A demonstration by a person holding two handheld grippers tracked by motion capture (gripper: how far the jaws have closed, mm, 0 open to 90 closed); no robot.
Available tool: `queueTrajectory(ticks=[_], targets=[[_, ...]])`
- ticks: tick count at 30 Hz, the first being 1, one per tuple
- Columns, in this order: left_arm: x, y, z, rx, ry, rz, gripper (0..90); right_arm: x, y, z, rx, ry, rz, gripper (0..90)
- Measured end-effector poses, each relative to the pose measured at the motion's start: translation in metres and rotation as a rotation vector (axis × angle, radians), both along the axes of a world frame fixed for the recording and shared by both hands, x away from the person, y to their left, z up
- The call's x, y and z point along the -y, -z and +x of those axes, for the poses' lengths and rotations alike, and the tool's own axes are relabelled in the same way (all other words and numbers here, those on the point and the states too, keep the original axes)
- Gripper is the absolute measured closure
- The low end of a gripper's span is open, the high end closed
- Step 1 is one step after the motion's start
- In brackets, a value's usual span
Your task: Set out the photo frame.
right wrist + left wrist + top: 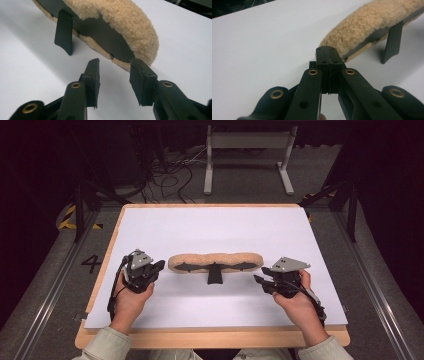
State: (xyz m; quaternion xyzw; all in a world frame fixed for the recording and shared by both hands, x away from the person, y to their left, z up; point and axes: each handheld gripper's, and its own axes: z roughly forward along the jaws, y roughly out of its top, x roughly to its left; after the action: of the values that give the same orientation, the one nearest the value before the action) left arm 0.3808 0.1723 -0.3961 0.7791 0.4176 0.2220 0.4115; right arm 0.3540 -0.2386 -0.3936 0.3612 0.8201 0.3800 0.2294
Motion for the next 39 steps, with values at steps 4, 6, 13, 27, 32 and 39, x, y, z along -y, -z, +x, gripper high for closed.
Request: queueTrajectory(ticks=[4,6,13,27,32,39], targets=[[0.000,0.002,0.014,-0.020,-0.024,-0.006,90.0,-0.001,0.001,0.001,-0.015,-0.008,-0.011,68.6],[0.001,0.006,0.022,-0.036,-0.024,0.008,90.0,-0.002,0.004,0.002,-0.024,-0.018,-0.023,70.4],[0.009,0.026,0.040,-0.093,0.028,0.076,90.0,-0.001,0.005,0.002,-0.033,-0.030,-0.030,72.6],[0.005,0.026,0.035,-0.136,0.112,0.077,90.0,0.004,0.005,0.004,-0.050,-0.024,-0.022,73.0],[0.004,0.024,0.026,-0.139,0.189,0.106,90.0,0.006,0.002,0.004,-0.046,-0.025,-0.014,72.9],[0.005,0.021,0.011,-0.140,0.297,0.163,90.0,0.009,-0.003,0.002,-0.035,-0.020,-0.004,72.8]])
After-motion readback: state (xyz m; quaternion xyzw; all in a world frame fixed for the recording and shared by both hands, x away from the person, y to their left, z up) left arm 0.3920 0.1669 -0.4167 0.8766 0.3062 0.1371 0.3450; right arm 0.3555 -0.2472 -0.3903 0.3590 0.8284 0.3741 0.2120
